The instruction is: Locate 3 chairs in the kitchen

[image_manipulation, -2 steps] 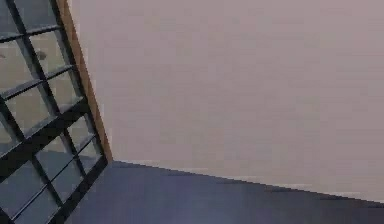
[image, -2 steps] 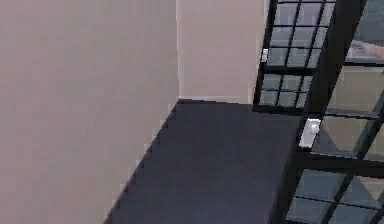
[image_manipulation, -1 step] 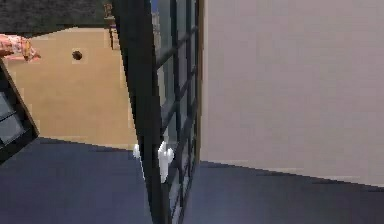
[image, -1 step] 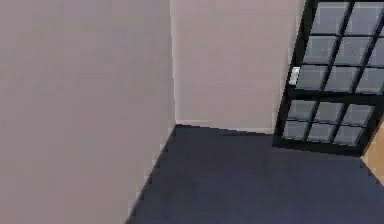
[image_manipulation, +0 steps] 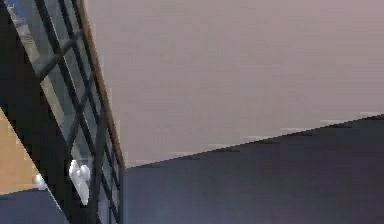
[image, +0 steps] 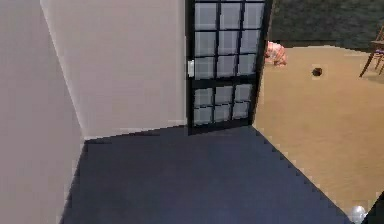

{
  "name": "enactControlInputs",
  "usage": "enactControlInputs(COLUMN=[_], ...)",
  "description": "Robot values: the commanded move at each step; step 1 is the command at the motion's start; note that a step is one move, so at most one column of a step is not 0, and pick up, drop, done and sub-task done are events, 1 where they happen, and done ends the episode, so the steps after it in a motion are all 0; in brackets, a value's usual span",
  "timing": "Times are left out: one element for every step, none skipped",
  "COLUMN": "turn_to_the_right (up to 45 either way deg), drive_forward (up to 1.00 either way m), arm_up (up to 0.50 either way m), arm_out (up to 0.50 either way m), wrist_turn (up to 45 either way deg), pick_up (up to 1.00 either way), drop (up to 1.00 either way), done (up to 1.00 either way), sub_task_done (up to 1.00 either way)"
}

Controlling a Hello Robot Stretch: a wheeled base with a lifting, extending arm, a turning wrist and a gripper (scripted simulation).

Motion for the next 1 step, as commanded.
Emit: enactControlInputs(turn_to_the_right=[0.0], drive_forward=[0.95], arm_up=[0.0], arm_out=[0.0], wrist_turn=[0.0], pick_up=[0.0], drop=[0.0], done=[0.0], sub_task_done=[0.0])
